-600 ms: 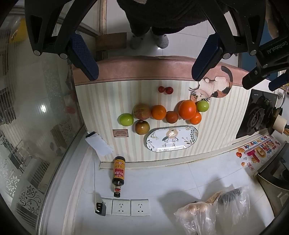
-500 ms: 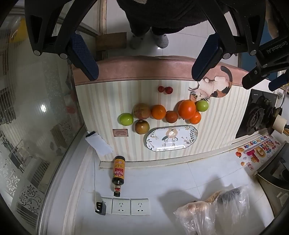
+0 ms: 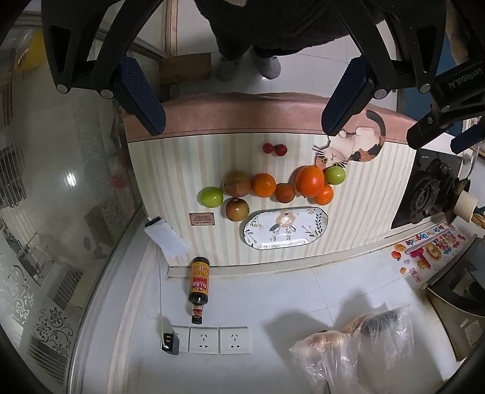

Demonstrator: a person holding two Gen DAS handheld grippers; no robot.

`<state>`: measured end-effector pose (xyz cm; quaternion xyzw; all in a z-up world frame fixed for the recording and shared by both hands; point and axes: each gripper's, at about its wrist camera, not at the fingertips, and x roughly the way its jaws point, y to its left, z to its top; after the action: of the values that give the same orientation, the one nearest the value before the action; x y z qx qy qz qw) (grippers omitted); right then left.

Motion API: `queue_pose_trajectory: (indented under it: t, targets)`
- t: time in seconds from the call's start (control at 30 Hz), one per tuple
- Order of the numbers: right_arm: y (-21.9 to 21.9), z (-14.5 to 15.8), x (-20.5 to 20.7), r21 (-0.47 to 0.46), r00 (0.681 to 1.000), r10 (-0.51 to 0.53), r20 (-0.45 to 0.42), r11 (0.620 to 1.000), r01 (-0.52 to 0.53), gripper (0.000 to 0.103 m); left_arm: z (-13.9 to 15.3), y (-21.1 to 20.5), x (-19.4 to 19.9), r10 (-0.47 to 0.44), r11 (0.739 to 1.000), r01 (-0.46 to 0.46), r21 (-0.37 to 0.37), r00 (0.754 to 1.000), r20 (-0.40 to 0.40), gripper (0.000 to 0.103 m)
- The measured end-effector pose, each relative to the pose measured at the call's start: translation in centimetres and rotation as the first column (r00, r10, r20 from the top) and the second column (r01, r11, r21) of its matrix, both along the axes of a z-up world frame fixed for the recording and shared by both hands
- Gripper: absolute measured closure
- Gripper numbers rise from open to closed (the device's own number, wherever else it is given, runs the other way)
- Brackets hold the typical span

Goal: Organize fruits

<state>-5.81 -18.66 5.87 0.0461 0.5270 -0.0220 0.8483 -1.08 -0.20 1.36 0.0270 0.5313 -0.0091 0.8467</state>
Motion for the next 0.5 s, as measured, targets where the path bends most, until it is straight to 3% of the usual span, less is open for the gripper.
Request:
queue_pose_trajectory:
  t: [0.5]
  targets:
    - [0.11,0.35,-1.01,0.011,1.000,0.018,0.003,1.000,-0.018,0.000,0.74,0.52,-0.92,0.015,1.000,-0.015,-0.010,1.000,0.005,0.000]
